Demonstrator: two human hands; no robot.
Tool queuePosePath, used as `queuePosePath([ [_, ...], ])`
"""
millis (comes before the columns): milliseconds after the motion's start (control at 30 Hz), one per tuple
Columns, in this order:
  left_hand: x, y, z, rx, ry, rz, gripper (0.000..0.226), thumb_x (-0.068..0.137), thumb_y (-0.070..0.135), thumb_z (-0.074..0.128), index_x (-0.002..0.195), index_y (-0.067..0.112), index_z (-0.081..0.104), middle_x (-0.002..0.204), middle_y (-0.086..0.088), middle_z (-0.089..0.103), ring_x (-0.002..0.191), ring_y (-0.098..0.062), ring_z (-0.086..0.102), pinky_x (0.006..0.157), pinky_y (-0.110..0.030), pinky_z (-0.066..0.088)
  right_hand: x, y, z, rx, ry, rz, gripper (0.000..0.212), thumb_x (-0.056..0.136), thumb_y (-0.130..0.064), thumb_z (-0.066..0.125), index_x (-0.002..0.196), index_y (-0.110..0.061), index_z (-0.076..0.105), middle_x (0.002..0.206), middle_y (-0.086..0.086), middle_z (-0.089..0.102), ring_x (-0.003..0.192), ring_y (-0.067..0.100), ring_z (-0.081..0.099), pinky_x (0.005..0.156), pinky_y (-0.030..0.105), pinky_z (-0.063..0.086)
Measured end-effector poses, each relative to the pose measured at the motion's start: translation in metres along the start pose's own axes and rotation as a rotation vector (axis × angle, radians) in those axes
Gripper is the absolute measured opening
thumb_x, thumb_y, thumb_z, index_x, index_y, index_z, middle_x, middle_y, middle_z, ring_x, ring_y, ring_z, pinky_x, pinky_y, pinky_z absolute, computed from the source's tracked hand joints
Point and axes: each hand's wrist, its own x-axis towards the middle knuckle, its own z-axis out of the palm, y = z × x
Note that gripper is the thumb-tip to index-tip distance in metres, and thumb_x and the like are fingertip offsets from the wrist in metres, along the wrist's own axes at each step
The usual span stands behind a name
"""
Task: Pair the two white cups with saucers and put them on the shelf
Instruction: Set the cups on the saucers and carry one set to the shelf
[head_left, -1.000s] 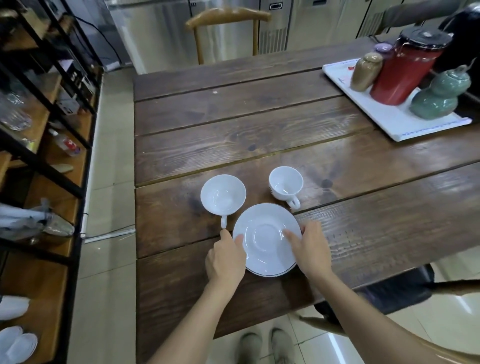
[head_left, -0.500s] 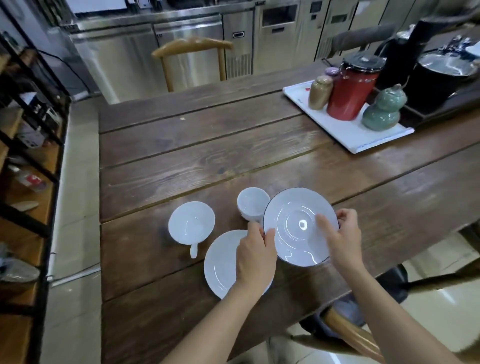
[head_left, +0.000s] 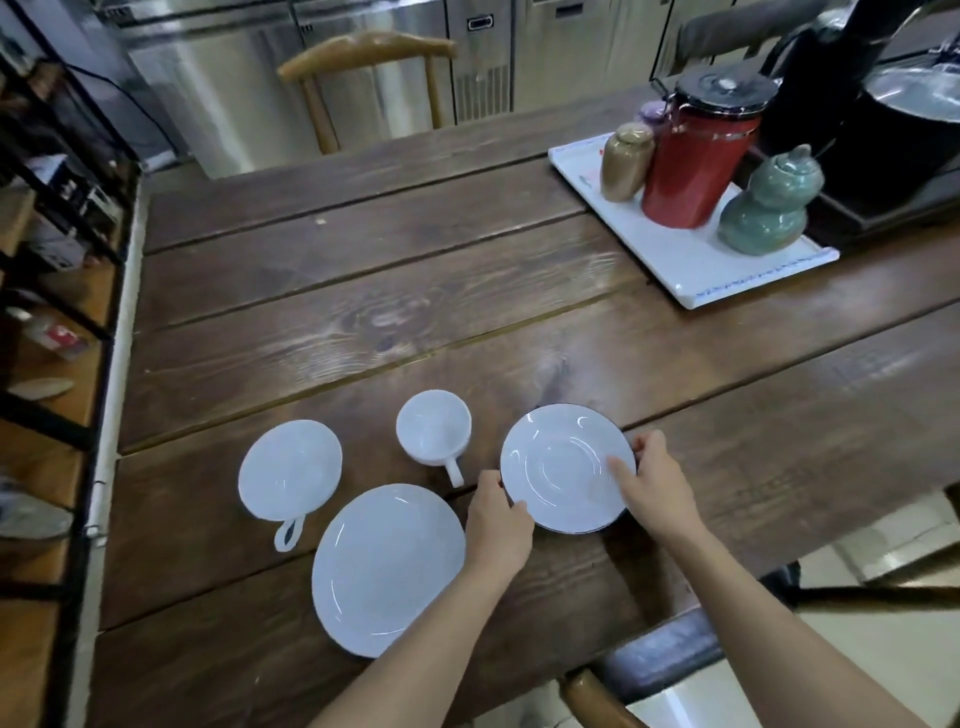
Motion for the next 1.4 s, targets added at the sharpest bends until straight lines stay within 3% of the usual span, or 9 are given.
queuePosePath([
  [233,0.0,0.006,0.001,0.228,0.095,0.003,0.028,0.093,0.021,0.049,0.12,0.012,0.051,0.124,-0.006,0.052,0.105,-0.024,0.057,0.09,-0.034,0.049,0.01,0.001,-0.009,-0.298,0.017,-0.016,0.032,0.088,-0.042,0.051,0.102,-0.013,0.05,0.088,-0.002,0.06,0.09,0.029,0.06,0.07,0.032,0.036],
  [467,-0.021,0.037,-0.041,0.284,0.496,0.327,0.023,0.096,0.027,0.046,0.089,0.013,0.063,0.075,0.001,0.062,0.072,-0.02,0.062,0.066,-0.035,0.055,0.018,-0.048,-0.014,-0.186,0.185,-0.295,0.031,0.093,-0.033,0.05,0.104,-0.005,0.055,0.101,0.004,0.06,0.094,0.027,0.058,0.07,0.032,0.036],
  [533,-0.016,0.04,-0.055,0.196,0.618,0.343,0.018,0.094,0.024,0.049,0.098,0.013,0.063,0.088,0.002,0.061,0.084,-0.019,0.061,0.068,-0.031,0.052,0.018,-0.067,-0.004,-0.147,0.121,-0.36,0.029,0.093,-0.03,0.05,0.105,-0.004,0.056,0.102,0.006,0.061,0.092,0.026,0.057,0.071,0.032,0.037],
  [600,0.0,0.034,-0.069,0.162,0.662,0.261,0.032,0.093,0.025,0.053,0.122,0.014,0.054,0.122,-0.004,0.056,0.113,-0.021,0.053,0.088,-0.03,0.047,0.015,-0.083,0.012,-0.063,0.021,-0.388,0.031,0.093,-0.03,0.051,0.111,-0.005,0.055,0.109,0.007,0.061,0.092,0.022,0.055,0.075,0.031,0.039],
  [667,0.014,0.026,-0.081,0.129,0.559,0.127,0.055,0.093,0.026,0.053,0.143,0.015,0.033,0.15,-0.008,0.035,0.137,-0.025,0.034,0.109,-0.039,0.035,0.011,-0.098,0.029,0.037,-0.099,-0.388,0.044,0.092,-0.033,0.053,0.128,-0.008,0.05,0.129,0.008,0.057,0.108,0.021,0.055,0.091,0.033,0.043],
  [767,0.024,0.02,-0.092,-0.129,0.301,-0.043,0.069,0.096,0.023,0.048,0.152,0.02,0.008,0.161,-0.004,0.013,0.146,-0.027,0.018,0.115,-0.045,0.024,0.002,-0.119,0.05,0.145,-0.325,-0.285,0.065,0.092,-0.038,0.052,0.147,-0.01,0.03,0.152,0.006,0.036,0.138,0.023,0.037,0.112,0.04,0.032],
  [933,0.038,0.003,-0.1,-0.54,0.049,-0.129,0.057,0.095,0.004,0.043,0.147,0.024,0.031,0.151,-0.008,0.037,0.131,-0.031,0.044,0.101,-0.044,0.047,0.0,-0.136,0.072,0.474,-0.604,0.021,0.042,0.091,-0.041,0.053,0.126,-0.017,0.051,0.128,0.005,0.059,0.116,0.025,0.057,0.102,0.049,0.045],
  [1067,0.037,0.007,-0.103,-0.587,0.068,-0.096,0.044,0.093,-0.003,0.04,0.128,0.018,0.054,0.128,-0.011,0.056,0.114,-0.032,0.056,0.087,-0.044,0.055,0.002,-0.141,0.075,0.543,-0.567,0.093,0.041,0.089,-0.038,0.056,0.123,-0.015,0.053,0.122,0.01,0.062,0.11,0.029,0.061,0.092,0.05,0.053],
  [1400,0.011,0.063,-0.09,-0.565,-0.034,0.021,0.03,0.09,-0.006,0.042,0.106,0.018,0.05,0.11,-0.005,0.058,0.106,-0.03,0.059,0.062,-0.033,0.06,-0.013,-0.127,0.027,0.479,-0.087,-0.154,0.03,0.088,-0.03,0.055,0.112,-0.014,0.057,0.109,0.007,0.06,0.098,0.025,0.062,0.07,0.046,0.06],
])
